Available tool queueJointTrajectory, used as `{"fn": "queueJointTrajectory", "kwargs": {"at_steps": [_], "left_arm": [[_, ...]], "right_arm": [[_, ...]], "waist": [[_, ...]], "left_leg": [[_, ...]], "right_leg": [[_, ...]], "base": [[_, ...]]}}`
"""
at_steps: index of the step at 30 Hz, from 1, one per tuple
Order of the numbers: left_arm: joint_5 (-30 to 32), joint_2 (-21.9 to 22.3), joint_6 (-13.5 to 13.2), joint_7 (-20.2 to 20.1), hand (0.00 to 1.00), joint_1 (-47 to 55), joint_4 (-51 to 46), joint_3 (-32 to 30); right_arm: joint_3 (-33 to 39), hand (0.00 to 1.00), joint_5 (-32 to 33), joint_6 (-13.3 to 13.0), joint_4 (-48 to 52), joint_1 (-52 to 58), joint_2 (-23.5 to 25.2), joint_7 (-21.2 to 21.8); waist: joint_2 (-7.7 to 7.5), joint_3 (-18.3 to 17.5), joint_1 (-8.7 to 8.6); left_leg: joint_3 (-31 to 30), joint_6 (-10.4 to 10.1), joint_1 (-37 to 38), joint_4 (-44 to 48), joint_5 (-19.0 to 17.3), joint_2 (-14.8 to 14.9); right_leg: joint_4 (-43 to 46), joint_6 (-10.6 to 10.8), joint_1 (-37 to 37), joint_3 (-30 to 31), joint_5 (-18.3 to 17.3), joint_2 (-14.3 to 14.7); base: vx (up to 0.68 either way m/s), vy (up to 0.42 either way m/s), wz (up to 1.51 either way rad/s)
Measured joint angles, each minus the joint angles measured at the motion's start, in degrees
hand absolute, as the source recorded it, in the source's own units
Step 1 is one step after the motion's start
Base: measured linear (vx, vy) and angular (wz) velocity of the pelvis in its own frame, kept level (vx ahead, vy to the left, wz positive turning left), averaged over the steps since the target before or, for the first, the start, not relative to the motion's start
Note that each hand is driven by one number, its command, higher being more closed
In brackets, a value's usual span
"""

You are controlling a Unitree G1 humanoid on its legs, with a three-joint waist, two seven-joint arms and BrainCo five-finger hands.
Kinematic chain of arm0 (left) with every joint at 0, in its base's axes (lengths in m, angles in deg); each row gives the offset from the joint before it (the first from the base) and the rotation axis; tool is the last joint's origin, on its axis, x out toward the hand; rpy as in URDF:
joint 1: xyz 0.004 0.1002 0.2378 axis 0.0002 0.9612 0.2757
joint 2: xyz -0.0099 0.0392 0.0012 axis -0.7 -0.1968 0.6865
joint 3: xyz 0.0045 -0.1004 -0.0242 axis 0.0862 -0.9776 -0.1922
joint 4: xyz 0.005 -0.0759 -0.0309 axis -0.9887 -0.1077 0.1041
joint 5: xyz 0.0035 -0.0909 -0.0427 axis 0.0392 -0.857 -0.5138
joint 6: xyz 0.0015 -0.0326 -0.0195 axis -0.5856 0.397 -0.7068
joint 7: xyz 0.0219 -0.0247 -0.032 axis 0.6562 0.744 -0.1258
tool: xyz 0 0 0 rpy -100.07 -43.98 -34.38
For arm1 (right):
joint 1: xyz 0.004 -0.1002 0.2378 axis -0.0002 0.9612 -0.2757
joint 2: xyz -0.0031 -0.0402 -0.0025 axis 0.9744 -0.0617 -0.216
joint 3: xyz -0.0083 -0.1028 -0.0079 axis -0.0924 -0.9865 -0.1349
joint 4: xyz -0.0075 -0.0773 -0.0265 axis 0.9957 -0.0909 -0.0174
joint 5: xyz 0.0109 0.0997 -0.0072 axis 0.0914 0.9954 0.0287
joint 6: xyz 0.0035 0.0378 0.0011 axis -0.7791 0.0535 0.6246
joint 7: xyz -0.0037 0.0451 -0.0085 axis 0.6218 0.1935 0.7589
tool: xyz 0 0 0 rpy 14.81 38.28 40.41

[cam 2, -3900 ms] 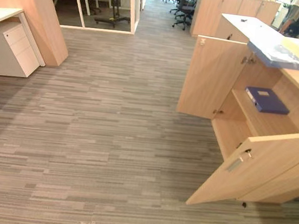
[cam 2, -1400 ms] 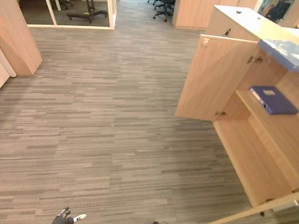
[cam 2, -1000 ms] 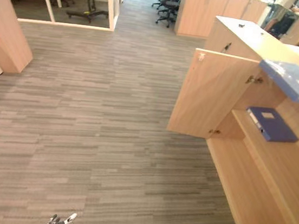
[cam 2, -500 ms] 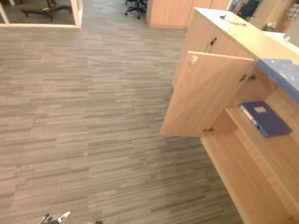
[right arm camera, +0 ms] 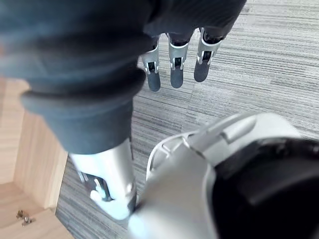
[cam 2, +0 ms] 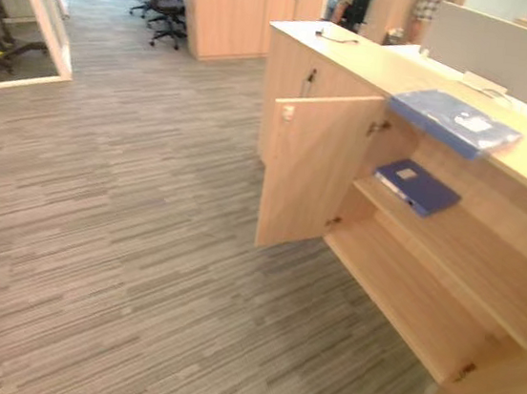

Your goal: Walk over to the cabinet, pick up the folder, carry it to the office cabinet, place the folder inside the office cabinet, then close the office cabinet door

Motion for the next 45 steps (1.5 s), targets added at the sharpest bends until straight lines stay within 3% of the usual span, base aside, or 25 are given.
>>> {"fn": "queueJointTrajectory", "kwargs": {"at_steps": [1,5,8,9,10,11,12,13,16,19,20,21,22,24,25,26,28,32,33,35,38,40,42,44,45], "left_arm": [[0.6,0.1,0.3,0.0,0.00,-0.9,0.2,0.0],[2.9,3.1,0.6,-0.2,0.00,-3.2,-2.2,-0.6],[4.3,4.7,0.9,-0.6,0.00,-3.3,-3.4,-3.7],[4.3,4.9,1.3,-0.8,0.00,-3.3,-3.6,-5.2],[4.3,5.3,1.6,-0.8,0.00,-3.3,-4.0,-7.1],[4.2,5.3,1.6,-0.8,0.00,-3.4,-4.1,-7.3],[3.5,5.8,1.6,-0.7,0.00,-2.5,-4.7,-9.4],[3.0,5.8,1.6,-0.7,0.00,-2.1,-5.0,-9.4],[2.5,5.3,1.3,-0.4,0.00,-2.1,-4.9,-9.2],[1.0,5.4,0.3,0.0,0.00,-2.1,-4.8,-9.4],[0.9,5.5,0.1,0.2,0.00,-1.9,-4.7,-9.3],[0.6,5.6,0.0,0.4,0.00,-1.7,-4.2,-9.3],[0.2,4.6,0.0,0.8,0.00,-1.6,-3.7,-9.3],[-0.5,3.5,-0.6,1.1,0.00,-2.6,-3.3,-8.6],[-0.6,3.3,-0.4,1.1,0.00,-2.8,-2.9,-8.4],[-0.5,3.2,-0.5,1.1,0.00,-3.0,-2.4,-7.9],[-0.1,2.2,-0.5,1.1,0.00,-2.8,-1.0,-6.8],[2.9,1.5,-0.4,1.1,0.00,-1.4,-0.9,-5.5],[4.0,1.5,-0.4,1.1,0.00,-1.3,-0.9,-5.5],[5.0,1.2,-0.4,1.1,0.00,-0.6,-0.9,-5.7],[5.5,2.1,-0.3,1.1,0.00,1.2,-0.9,-6.2],[6.0,3.0,0.1,1.1,0.00,1.3,-1.0,-6.1],[5.9,3.2,0.2,1.2,0.00,0.1,-1.0,-5.9],[5.9,3.1,0.2,1.3,0.00,-2.3,-1.1,-5.8],[6.0,2.9,0.2,1.3,0.00,-4.1,-2.0,-5.5]], "right_arm": [[-0.1,0.00,0.0,0.1,-0.1,0.4,0.2,0.0],[0.8,0.00,0.0,0.1,2.0,1.4,0.1,0.0],[1.7,0.00,0.0,0.1,2.1,1.9,0.3,0.0],[1.5,0.00,0.0,0.1,2.3,2.1,0.3,0.0],[1.4,0.00,0.0,0.1,2.9,2.3,0.5,0.0],[1.4,0.00,0.0,0.1,3.0,2.3,0.5,0.0],[0.8,0.00,0.0,0.1,3.6,2.3,0.1,-0.1],[0.3,0.00,0.0,0.1,3.7,1.8,-0.4,-0.1],[-0.7,0.00,0.0,0.1,3.3,-0.6,-0.6,-0.1],[-1.0,0.00,0.0,0.1,1.4,-3.0,-1.1,-0.4],[-1.8,0.00,0.0,0.0,1.5,-3.3,-1.4,-0.6],[-2.4,0.00,-0.1,-0.1,1.4,-3.3,-1.9,-0.6],[-3.8,0.00,-0.1,0.0,1.1,-3.2,-1.2,-0.7],[-5.3,0.00,-0.5,-0.1,0.5,-4.7,-0.2,-0.5],[-5.3,0.00,-1.0,-0.2,0.4,-5.0,-0.1,-0.5],[-5.3,0.00,-1.9,-0.3,0.4,-5.6,0.2,-0.4],[-5.3,0.00,-2.3,-0.5,0.3,-5.5,0.9,0.0],[-5.3,0.00,-2.4,-0.2,-0.2,-4.9,-0.2,0.2],[-5.3,0.00,-2.5,-0.1,-0.1,-4.8,-1.0,0.3],[-5.3,0.00,-2.5,0.1,0.7,-4.6,-1.6,0.5],[-5.7,0.00,-2.5,-0.4,2.1,-3.3,-1.5,0.6],[-6.8,0.00,-2.5,-0.7,2.1,-3.4,-1.8,0.7],[-7.9,0.00,-2.5,-0.9,2.1,-4.2,-2.1,0.7],[-8.1,0.00,-2.5,-0.9,2.1,-4.7,-2.1,0.6],[-8.3,0.00,-3.0,-0.8,2.2,-4.8,-1.7,0.5]], "waist": [[-0.48,0.4,-0.29],[1.28,0.2,-1.36],[2.22,-0.6,-1.59],[2.28,-0.9,-1.90],[2.66,-0.8,-2.01],[2.68,-0.8,-1.97],[3.23,-0.8,-1.13],[3.46,-0.9,-0.68],[3.01,-0.8,0.15],[2.79,0.0,0.78],[2.97,0.0,1.14],[3.02,0.0,1.70],[1.74,-0.5,1.93],[-0.13,-0.9,1.94],[-0.22,-1.0,1.96],[-0.04,-1.1,2.06],[-0.18,-1.4,2.31],[0.23,-2.1,2.15],[1.06,-2.1,2.22],[1.63,-2.0,2.20],[2.30,-2.5,1.59],[2.27,-2.5,1.55],[2.36,-1.7,0.93],[2.07,-0.8,0.83],[0.66,0.0,0.74]], "left_leg": [[0.2,-1.1,0.5,0.9,-0.6,0.6],[0.8,-3.5,1.0,0.8,-1.3,4.3],[1.2,-6.9,1.7,4.9,-3.8,8.7],[1.2,-7.6,-0.5,12.6,-6.7,11.5],[0.7,-6.6,-4.7,24.8,-8.3,14.9],[0.6,-6.6,-5.3,26.5,-8.3,15.3],[-1.9,-5.2,-10.9,42.9,-7.1,19.1],[-3.1,-5.4,-14.1,51.1,-8.3,19.5],[-4.3,-4.0,-19.0,53.1,-11.0,15.8],[-9.1,-1.7,-23.8,40.9,-13.0,9.2],[-14.2,-1.1,-24.0,30.6,-10.6,6.5],[-17.3,-4.4,-23.2,26.2,-3.1,5.3],[-17.2,-4.2,-22.0,26.0,-3.5,3.2],[-22.9,-4.3,-22.3,26.2,-3.5,-0.5],[-22.4,-4.2,-22.0,26.1,-3.6,-0.8],[-21.1,-4.0,-20.8,25.1,-3.6,-0.9],[-19.3,-3.1,-17.6,21.4,-3.3,-1.7],[-14.2,-0.7,-12.4,13.3,-1.8,-4.1],[-13.3,-0.2,-11.2,11.3,-1.5,-4.3],[-11.2,0.5,-8.1,7.9,-1.1,-4.5],[-9.6,1.6,-3.1,2.4,-0.8,-4.3],[-9.5,2.0,-1.9,0.6,-0.4,-3.8],[-9.5,1.8,-2.1,1.0,-0.6,-0.7],[-10.0,1.1,-2.3,1.5,-1.0,0.8],[-10.4,0.2,-2.6,2.7,-1.6,0.3]], "right_leg": [[0.5,-1.7,0.3,-0.6,-0.2,0.6],[-0.7,-2.6,0.7,-1.5,-2.8,4.8],[-4.5,-2.6,3.9,-1.4,-3.9,9.9],[-5.7,-1.9,5.4,-1.1,-4.9,11.8],[-6.7,-2.0,6.9,-0.5,-5.3,13.5],[-6.8,-2.0,7.0,-0.3,-5.3,13.6],[-7.7,-3.2,9.4,2.5,-5.6,15.7],[-7.8,-3.9,10.4,4.8,-6.2,16.0],[-8.7,-2.9,11.9,10.2,-5.7,14.5],[-8.5,-1.8,13.5,15.1,-5.2,9.7],[-8.0,0.0,13.9,16.2,-4.8,8.0],[-7.9,2.1,14.4,17.0,-4.7,7.1],[-8.9,3.2,14.8,17.5,-3.8,5.2],[-13.6,2.1,13.7,17.8,0.7,4.7],[-14.1,1.7,13.9,17.7,2.0,4.4],[-15.0,2.5,14.0,18.6,5.2,3.8],[-15.9,3.2,13.9,20.7,8.2,2.4],[-13.1,4.3,10.5,24.1,9.3,-1.8],[-9.5,4.9,7.9,24.2,9.7,-2.9],[-2.3,4.2,4.2,23.8,10.2,-4.7],[4.2,1.1,2.0,19.3,12.0,-6.6],[5.9,0.7,0.6,18.4,10.5,-6.2],[8.4,2.0,-2.6,16.6,2.1,-0.6],[7.0,2.1,-3.7,14.0,0.0,3.0],[1.9,1.9,-3.0,13.2,0.0,4.0]], "base": [[0.05,-0.197,-0.19],[0.20,-0.263,-0.09],[0.22,-0.159,-0.18],[0.29,-0.160,-0.21],[0.29,-0.141,-0.20],[0.22,-0.052,-0.61],[0.27,0.021,-0.91],[0.29,0.062,-1.12],[0.33,0.164,-1.09],[0.35,0.344,-0.98],[0.34,0.417,-0.76],[0.37,0.421,-0.77],[0.36,0.367,-0.50],[0.29,0.307,-0.31],[0.18,0.233,-0.33],[0.18,0.246,-0.40],[0.15,0.239,-0.55],[0.04,0.158,-0.66],[-0.04,0.093,-0.67],[-0.07,0.078,-0.62],[-0.08,0.051,-0.45],[0.00,-0.016,-0.41],[0.04,-0.149,-0.32],[0.01,-0.236,-0.02],[0.00,-0.263,0.28]]}}
